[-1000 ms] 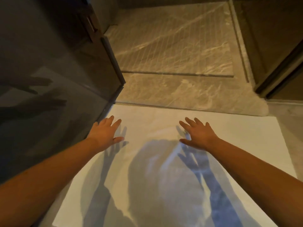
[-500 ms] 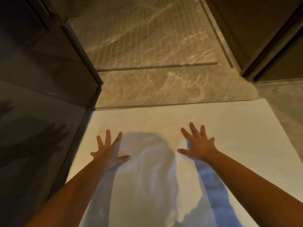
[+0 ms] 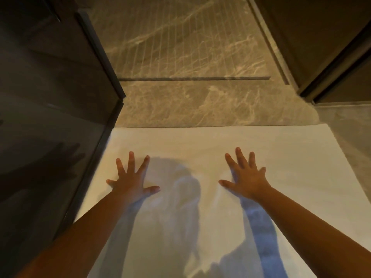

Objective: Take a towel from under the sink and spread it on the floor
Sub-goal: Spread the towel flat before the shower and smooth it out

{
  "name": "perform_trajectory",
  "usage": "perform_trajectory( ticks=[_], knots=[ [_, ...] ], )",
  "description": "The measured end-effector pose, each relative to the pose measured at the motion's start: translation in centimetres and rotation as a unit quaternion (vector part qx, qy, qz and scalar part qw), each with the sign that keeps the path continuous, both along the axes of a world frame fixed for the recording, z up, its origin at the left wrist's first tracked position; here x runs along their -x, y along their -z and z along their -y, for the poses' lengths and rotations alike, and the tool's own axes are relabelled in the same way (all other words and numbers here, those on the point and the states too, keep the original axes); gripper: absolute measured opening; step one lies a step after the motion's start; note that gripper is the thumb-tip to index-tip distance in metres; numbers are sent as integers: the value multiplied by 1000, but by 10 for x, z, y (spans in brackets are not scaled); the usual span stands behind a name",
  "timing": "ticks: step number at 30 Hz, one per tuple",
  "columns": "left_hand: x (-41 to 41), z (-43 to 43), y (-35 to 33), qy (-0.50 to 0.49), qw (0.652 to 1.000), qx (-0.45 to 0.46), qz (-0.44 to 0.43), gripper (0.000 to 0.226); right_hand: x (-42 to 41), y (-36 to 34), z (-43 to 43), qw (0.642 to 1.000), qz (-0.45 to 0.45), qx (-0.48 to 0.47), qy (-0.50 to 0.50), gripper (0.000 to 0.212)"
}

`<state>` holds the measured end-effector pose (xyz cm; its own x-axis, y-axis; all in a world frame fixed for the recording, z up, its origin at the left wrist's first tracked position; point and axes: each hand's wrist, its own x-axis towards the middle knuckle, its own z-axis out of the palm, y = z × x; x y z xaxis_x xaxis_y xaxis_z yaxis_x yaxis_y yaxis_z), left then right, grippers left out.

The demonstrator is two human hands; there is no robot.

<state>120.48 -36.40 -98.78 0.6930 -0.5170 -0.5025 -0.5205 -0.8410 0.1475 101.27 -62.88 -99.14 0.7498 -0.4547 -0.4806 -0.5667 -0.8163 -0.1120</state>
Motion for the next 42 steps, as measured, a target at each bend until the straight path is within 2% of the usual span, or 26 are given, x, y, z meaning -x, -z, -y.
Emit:
perform_trajectory(
  ticks=[2, 5, 7, 10, 14, 17, 25, 29, 32, 35, 37, 39, 42],
  knots=[
    [1, 2, 4, 7, 1000, -3, 25, 100, -3, 3, -12, 998, 39, 40, -11, 82],
    [6, 13, 12, 19, 998, 22, 52, 85, -25, 8, -40, 991, 97, 73, -60, 73],
    [10, 18, 18, 26, 997, 26, 64, 78, -49, 11, -65, 988, 128, 38, -73, 68],
    [12, 19, 28, 6, 997, 15, 73, 80, -85, 17, -99, 982, 157, -19, -105, 62],
    [10, 19, 29, -2, 999, 13, 53, 82, -102, 27, -100, 974, 171, -7, -148, 59],
    [8, 18, 31, -1, 998, 10, 65, 82, -87, 32, -59, 980, 176, 15, -92, 60],
    [5, 18, 41, -19, 996, 17, 90, 84, 12, 24, 62, 984, 119, 92, 93, 60],
    [7, 17, 42, -10, 996, 40, 85, 79, 34, 18, 77, 984, 70, 96, 133, 60],
    [11, 18, 37, -7, 994, 44, 98, 78, 16, 14, 49, 982, 116, 100, 110, 60],
    [17, 25, 24, 3, 992, -4, 123, 75, 8, 20, 2, 987, 149, 50, -26, 60],
    [34, 32, 15, 7, 988, 16, 152, 73, 17, 26, -12, 987, 134, 30, -83, 60],
    [61, 42, 7, 53, 982, 67, 168, 69, 32, 28, 2, 985, 150, 26, -86, 60],
    [99, 71, 2, 119, 979, 85, 140, 74, 67, 28, 49, 988, 140, 60, -4, 62]
  ],
)
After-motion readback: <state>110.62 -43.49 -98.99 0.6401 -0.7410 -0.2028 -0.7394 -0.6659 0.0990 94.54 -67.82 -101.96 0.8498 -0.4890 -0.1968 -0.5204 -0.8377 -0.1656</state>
